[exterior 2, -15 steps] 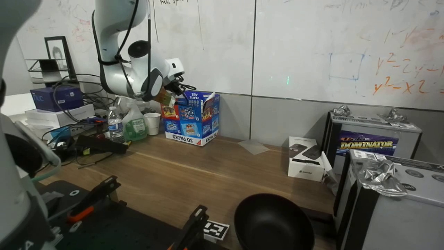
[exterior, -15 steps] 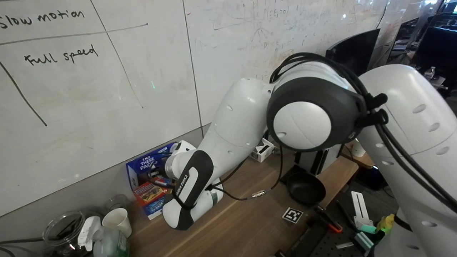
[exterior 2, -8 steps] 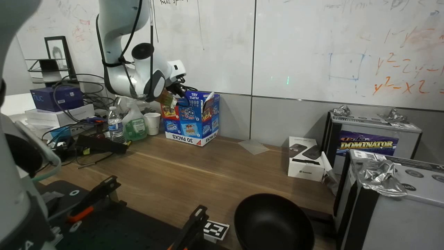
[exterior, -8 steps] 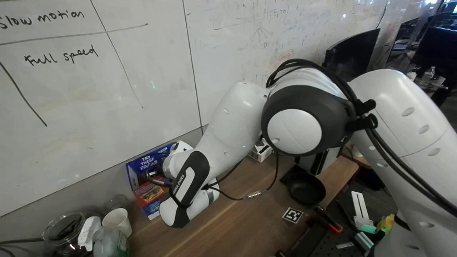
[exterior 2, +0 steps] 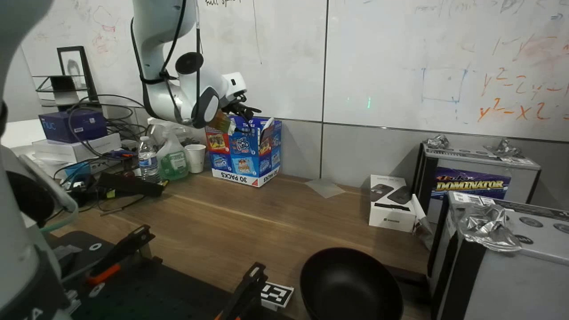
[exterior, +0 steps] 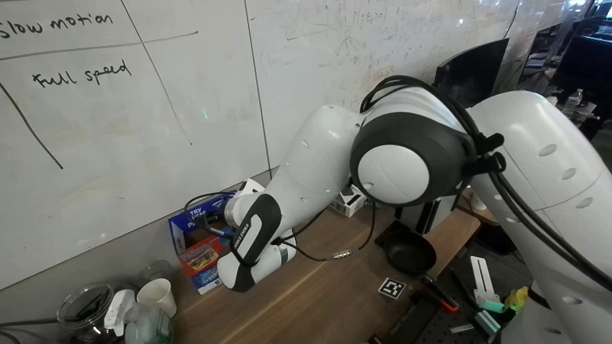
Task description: Put the strings in the blue box
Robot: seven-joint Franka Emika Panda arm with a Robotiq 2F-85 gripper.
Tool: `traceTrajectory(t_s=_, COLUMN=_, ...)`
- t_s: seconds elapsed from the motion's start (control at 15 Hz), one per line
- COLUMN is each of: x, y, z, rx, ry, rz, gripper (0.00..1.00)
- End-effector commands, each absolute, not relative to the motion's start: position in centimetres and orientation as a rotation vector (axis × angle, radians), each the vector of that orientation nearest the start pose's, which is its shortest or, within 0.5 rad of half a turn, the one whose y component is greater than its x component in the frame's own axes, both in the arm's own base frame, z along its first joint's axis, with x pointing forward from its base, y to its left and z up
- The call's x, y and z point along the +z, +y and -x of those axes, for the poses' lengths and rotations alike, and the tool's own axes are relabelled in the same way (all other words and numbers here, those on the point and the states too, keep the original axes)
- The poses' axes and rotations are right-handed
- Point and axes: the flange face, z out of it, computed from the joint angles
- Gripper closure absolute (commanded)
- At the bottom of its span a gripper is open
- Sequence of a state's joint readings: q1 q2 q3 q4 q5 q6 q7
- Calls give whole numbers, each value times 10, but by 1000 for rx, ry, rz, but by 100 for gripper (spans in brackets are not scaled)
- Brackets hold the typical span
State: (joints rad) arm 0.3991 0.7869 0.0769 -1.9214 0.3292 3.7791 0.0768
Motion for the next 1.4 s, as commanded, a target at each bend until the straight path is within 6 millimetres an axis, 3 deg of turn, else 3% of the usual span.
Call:
traceTrajectory(t_s=0.0, x=219, y=233, z=-603, rx=-1499, ry=63, rz=2502, gripper=0)
traceTrajectory(t_s=0.6, x=200, y=196, z=-628, rx=-1557, ry=92, rz=2586, gripper=0)
traceTrajectory(t_s=1.07, x=187, y=194, z=-638, rx=-1522, ry=93, rz=2614, gripper=0)
traceTrajectory(t_s=1.33, x=191, y=199, z=-637, rx=-1506, ry=83, rz=2595, gripper=0)
